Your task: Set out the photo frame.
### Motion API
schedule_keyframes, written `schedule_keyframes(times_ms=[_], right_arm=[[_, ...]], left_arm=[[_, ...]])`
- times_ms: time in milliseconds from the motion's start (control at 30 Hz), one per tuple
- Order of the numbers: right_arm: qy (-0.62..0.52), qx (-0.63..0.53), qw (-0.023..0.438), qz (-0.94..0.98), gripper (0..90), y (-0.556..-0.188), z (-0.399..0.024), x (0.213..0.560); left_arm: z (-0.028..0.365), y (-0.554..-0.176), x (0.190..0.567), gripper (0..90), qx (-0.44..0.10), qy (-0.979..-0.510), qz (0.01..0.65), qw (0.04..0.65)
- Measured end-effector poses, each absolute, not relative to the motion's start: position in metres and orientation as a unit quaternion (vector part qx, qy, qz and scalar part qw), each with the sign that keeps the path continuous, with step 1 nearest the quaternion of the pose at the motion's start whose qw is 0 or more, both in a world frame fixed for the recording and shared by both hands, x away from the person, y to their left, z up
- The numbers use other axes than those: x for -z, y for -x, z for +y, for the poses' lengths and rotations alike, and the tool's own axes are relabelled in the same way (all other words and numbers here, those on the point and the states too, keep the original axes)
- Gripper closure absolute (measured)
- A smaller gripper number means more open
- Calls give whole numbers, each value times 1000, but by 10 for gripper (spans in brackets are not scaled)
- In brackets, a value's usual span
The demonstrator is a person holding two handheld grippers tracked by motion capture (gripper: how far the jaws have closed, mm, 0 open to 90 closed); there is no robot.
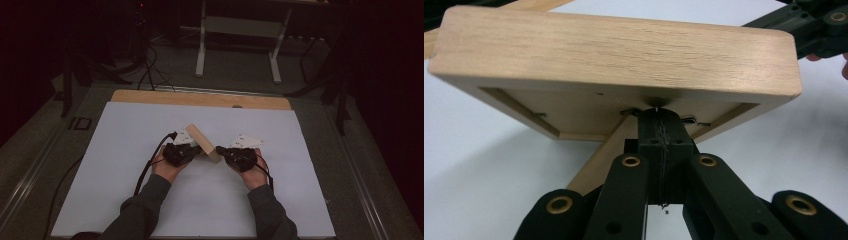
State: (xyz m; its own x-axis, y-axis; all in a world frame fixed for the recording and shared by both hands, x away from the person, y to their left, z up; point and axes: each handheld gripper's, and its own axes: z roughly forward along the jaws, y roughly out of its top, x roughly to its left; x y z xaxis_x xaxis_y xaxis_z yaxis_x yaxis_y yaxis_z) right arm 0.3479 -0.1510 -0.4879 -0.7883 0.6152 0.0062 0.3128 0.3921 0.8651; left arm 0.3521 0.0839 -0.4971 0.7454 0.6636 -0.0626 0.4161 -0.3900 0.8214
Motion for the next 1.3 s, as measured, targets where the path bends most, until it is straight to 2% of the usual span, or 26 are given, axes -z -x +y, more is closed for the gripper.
schedule_keyframes(times_ms=[1300], right_arm=[[-272, -478, 149, 822, 899, -343, -137, 489]], left_arm=[[85, -368, 505, 899, -135, -808, 337, 464]])
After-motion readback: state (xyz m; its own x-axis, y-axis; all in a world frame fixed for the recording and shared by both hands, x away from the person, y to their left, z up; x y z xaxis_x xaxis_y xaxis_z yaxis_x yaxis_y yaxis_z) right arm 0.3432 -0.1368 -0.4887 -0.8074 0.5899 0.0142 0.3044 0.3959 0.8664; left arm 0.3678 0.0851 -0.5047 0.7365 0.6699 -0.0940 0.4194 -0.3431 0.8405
